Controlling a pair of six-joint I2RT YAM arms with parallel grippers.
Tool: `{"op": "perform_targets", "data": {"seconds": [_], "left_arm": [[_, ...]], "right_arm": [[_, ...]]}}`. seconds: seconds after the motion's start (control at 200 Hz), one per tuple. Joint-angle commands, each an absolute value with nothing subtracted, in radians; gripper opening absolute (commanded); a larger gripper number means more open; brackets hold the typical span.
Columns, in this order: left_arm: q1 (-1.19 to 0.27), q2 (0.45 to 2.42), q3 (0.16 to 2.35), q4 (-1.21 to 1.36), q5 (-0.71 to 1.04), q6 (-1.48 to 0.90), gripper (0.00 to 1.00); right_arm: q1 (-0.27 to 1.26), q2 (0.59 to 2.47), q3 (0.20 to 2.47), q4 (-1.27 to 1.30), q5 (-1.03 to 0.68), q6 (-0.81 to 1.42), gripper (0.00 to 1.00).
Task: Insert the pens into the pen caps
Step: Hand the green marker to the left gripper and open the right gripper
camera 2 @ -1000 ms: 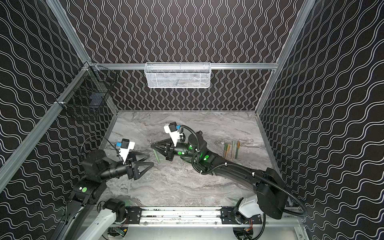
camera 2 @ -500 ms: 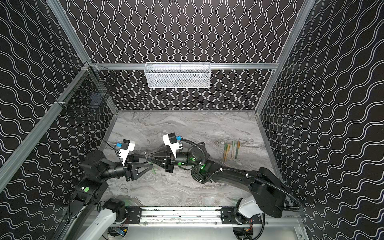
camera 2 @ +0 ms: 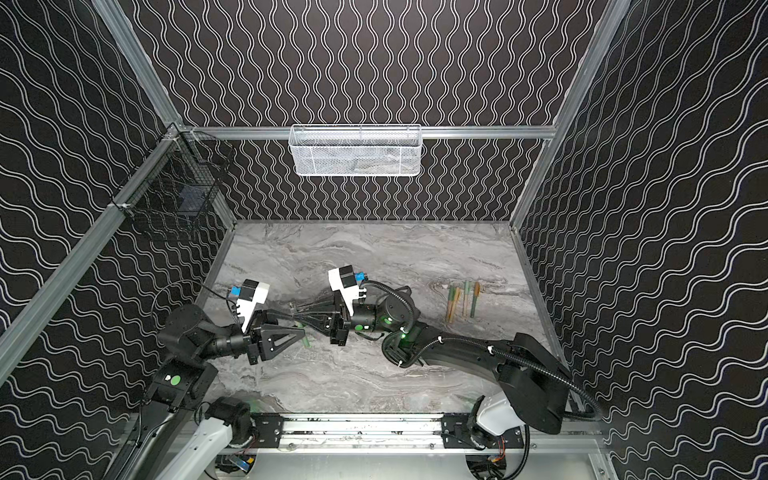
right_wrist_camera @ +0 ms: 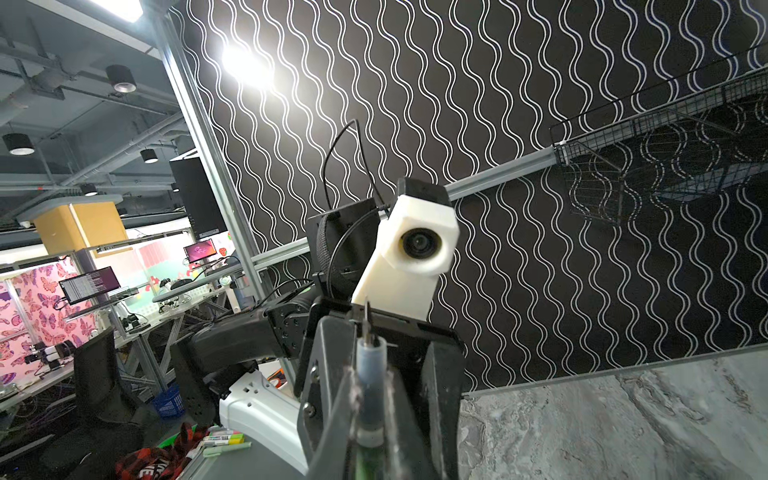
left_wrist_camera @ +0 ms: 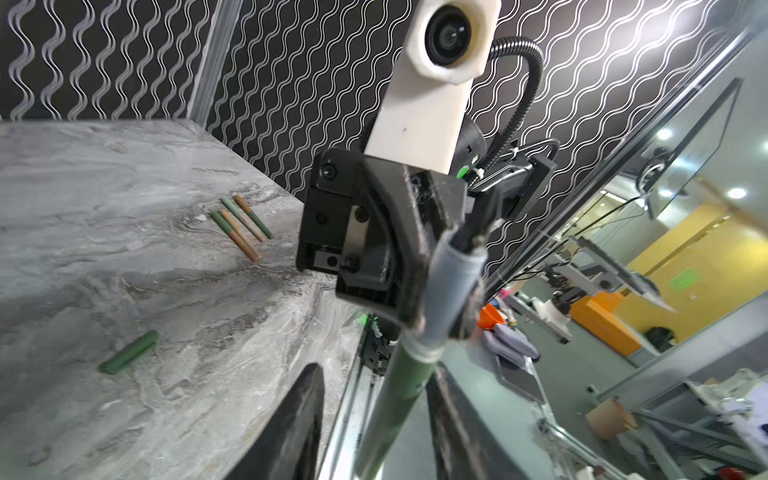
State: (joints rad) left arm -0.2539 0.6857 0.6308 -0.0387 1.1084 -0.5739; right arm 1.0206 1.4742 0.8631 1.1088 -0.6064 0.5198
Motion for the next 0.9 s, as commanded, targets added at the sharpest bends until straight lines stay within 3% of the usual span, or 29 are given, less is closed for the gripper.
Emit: {"op": "perform_targets", "data": {"seconds": [0.0,0.28,0.37,0.601,0.726,0.786,0.896], "left_arm": [[-0.252,0.692,0.623,0.030,1.134,-0.604,0.35],[-0.251,0.688,0.631,0.006,1.129,-0.584,0.05],[-0.252,0.690,0.633,-0.005,1.127,-0.576,0.00],[-0.258,0.701,0.708,-0.316,0.936,-0.404,0.00],[-0.261,0.700,0.752,-0.490,0.733,-0.367,0.00],[-0.262,0.702,0.768,-0.533,0.701,-0.359,0.00],[-0.262,0.699,0.796,-0.594,0.687,-0.325,0.00]], "right_arm": [[1.023,1.485,0.867,1.206,-0.591,0.556,0.09],[1.022,1.478,0.863,1.109,-0.525,0.557,0.12],[1.017,1.447,0.850,1.021,-0.469,0.535,0.23],[0.889,1.312,0.771,0.647,-0.316,0.526,0.57],[0.791,1.279,0.792,0.288,-0.232,0.473,0.66],[0.762,1.287,0.804,0.159,-0.174,0.442,0.72],[0.689,1.376,0.865,-0.031,-0.196,0.384,0.73]]}}
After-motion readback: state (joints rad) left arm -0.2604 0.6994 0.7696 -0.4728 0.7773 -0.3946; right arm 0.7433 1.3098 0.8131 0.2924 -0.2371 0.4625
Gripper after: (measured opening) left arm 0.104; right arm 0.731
